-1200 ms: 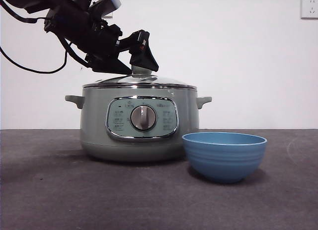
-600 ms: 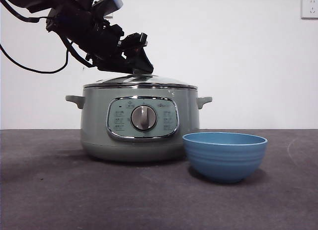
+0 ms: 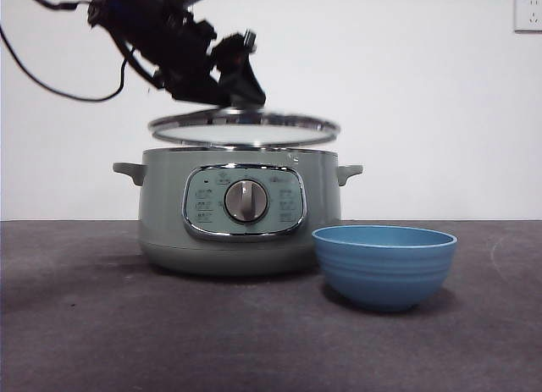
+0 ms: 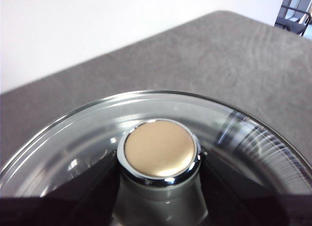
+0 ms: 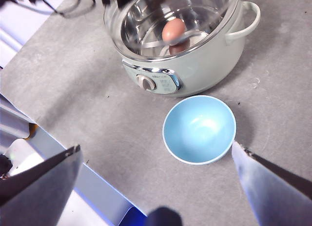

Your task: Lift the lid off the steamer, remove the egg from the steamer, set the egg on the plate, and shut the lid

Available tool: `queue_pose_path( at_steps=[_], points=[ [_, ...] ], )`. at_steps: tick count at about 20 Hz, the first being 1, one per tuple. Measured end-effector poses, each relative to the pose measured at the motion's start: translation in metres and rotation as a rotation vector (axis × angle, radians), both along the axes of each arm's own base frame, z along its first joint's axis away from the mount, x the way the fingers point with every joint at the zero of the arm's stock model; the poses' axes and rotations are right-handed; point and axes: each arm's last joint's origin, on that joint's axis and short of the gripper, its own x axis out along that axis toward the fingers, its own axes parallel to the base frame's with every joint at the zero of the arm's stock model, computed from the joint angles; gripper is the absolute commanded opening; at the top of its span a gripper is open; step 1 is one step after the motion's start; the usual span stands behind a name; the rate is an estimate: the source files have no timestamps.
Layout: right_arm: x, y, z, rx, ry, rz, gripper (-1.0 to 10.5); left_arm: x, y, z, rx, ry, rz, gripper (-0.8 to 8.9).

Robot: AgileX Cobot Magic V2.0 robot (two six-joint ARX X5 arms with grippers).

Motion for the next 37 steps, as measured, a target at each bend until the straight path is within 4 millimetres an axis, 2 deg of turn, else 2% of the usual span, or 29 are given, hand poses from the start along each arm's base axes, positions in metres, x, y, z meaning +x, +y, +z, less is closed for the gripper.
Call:
queue_pose_path(
  at_steps=[3,6,9,11,16,21,29,32,37],
  points=[
    [0.001,0.000,0.001,0.001,-0.008,0.000,6.0,-0.008,0.004,0.023,-0.005,-0.011,0.000,-0.08],
    [0.003,0.000,0.003,0.009,-0.045,-0.002,6.0,-0.032,0.017,0.059,-0.030,-0.065,0.006,-0.08],
    [0.011,0.001,0.008,0.039,-0.104,-0.020,6.0,-0.075,0.042,0.106,-0.064,-0.140,0.021,-0.08],
    [0.020,0.004,0.010,0.065,-0.125,-0.029,6.0,-0.105,0.059,0.131,-0.080,-0.178,0.034,-0.08],
    [0.056,0.034,0.002,0.107,-0.111,0.031,6.0,-0.173,0.090,0.163,-0.100,-0.229,0.046,-0.08],
    [0.096,0.081,-0.017,0.066,-0.074,0.035,6.0,-0.220,0.110,0.172,-0.102,-0.234,0.045,-0.08],
    [0.137,0.138,-0.010,-0.009,-0.090,0.037,6.0,-0.242,0.119,0.173,-0.099,-0.229,0.045,-0.08],
    [0.164,0.169,-0.010,-0.055,-0.094,0.020,6.0,-0.252,0.123,0.175,-0.107,-0.246,0.045,-0.08],
    [0.211,0.207,-0.038,-0.107,-0.080,-0.006,5.9,-0.254,0.124,0.175,-0.104,-0.239,0.045,-0.08]
  ],
)
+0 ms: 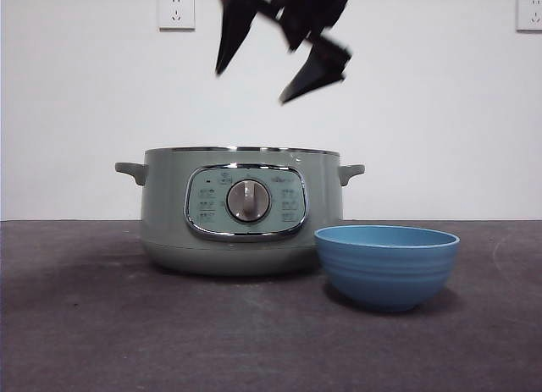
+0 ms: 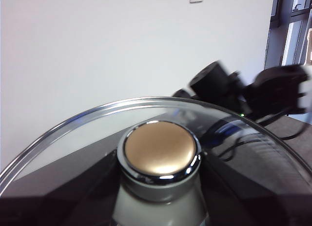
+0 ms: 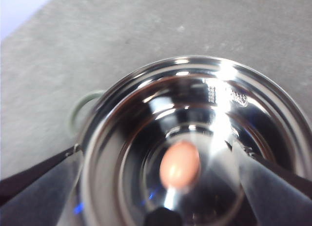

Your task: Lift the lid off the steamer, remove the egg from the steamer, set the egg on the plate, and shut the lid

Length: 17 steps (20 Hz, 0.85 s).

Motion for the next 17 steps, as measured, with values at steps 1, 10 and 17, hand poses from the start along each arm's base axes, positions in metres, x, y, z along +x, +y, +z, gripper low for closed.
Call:
queue_pose_path(
  at_steps=[1,10,17],
  points=[
    [0.009,0.006,-0.011,-0.011,0.015,-0.001,5.9,0.000,0.000,0.000,0.000,0.001,0.000,-0.08],
    [0.029,0.036,-0.075,-0.095,0.059,-0.001,5.9,0.000,0.000,-0.002,0.008,0.018,0.000,-0.08],
    [0.034,0.044,-0.101,-0.155,0.072,-0.017,5.9,0.000,0.000,-0.002,0.009,0.021,-0.001,-0.08]
  ],
)
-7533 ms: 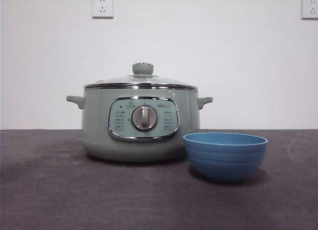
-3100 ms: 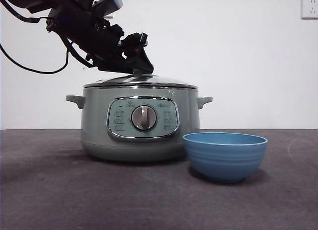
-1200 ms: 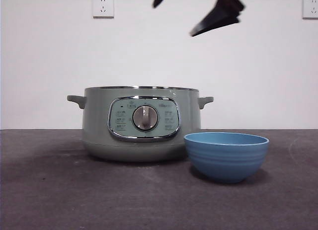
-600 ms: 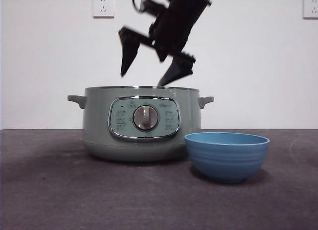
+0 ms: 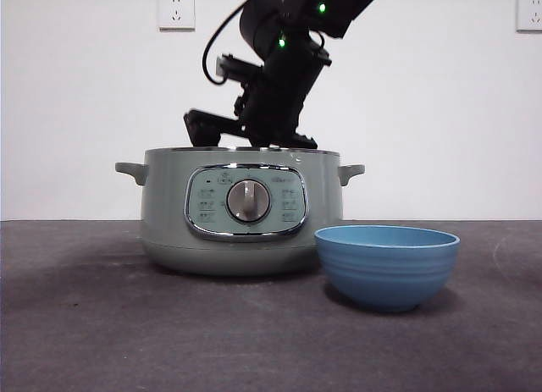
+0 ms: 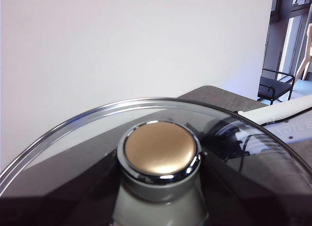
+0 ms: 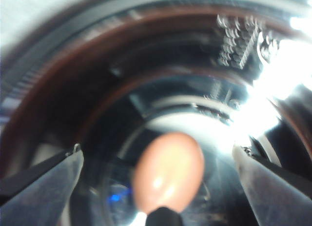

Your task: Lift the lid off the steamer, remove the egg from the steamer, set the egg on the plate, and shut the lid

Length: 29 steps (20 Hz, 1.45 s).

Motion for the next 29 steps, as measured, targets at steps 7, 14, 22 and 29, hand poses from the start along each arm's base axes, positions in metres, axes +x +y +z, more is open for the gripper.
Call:
queue_pose_path(
  at_steps=[7,14,22,29],
  points=[
    [0.002,0.000,-0.008,-0.033,0.000,-0.011,5.6,0.000,0.000,-0.002,0.009,0.023,0.000,-0.08],
    [0.005,0.003,-0.019,-0.039,0.005,-0.008,2.4,-0.005,0.002,-0.001,0.005,0.013,0.000,-0.08],
    [0.003,0.008,-0.017,-0.028,-0.010,0.003,-0.2,-0.005,0.002,-0.002,0.008,0.020,0.000,-0.08],
    [-0.057,-0.036,0.120,0.029,-0.145,0.009,-0.2,-0.005,0.002,-0.002,0.009,0.022,0.000,-0.08]
  ],
)
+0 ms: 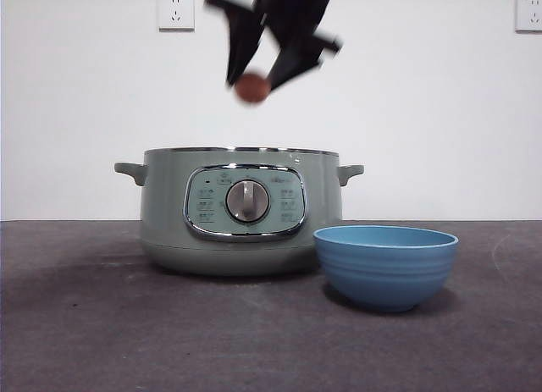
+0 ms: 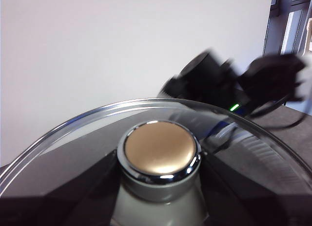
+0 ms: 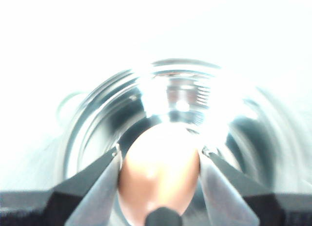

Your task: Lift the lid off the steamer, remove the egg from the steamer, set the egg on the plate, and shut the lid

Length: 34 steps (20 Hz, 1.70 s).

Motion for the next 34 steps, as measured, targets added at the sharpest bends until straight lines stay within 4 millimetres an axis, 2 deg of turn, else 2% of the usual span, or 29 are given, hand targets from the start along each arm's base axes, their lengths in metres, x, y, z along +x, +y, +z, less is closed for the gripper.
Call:
queue_pose_path(
  at_steps=[2,5,8,10,12,16,21,30,34],
  points=[
    [-0.028,-0.023,0.033,-0.035,-0.019,-0.023,-0.2,0.000,0.000,0.000,0.000,0.000,0.000,-0.08],
    [-0.059,-0.050,0.062,-0.062,-0.019,-0.038,-0.2,0.000,0.000,0.000,0.000,0.000,0.000,-0.08],
    [-0.080,-0.068,0.075,-0.090,0.006,-0.038,-0.2,0.000,0.000,0.000,0.000,0.000,0.000,-0.08],
    [-0.085,-0.072,0.071,-0.100,0.014,-0.036,-0.2,0.000,0.000,0.000,0.000,0.000,0.000,-0.08],
    [-0.086,-0.072,0.053,-0.133,0.058,-0.033,-0.2,0.000,0.000,0.000,0.000,0.000,0.000,-0.08],
    [-0.079,-0.067,-0.003,-0.185,0.138,-0.032,-0.2,0.000,0.000,-0.001,0.002,0.006,0.000,-0.08],
    [-0.080,-0.068,-0.061,-0.213,0.218,-0.056,-0.2,0.000,0.000,-0.002,0.015,0.016,-0.001,-0.08],
    [-0.087,-0.075,-0.126,-0.190,0.237,-0.093,-0.2,0.007,-0.003,-0.006,0.037,0.049,-0.002,-0.08],
    [-0.084,-0.080,-0.141,-0.171,0.223,-0.116,-0.2,0.009,-0.004,-0.006,0.039,0.053,-0.002,-0.08]
  ],
)
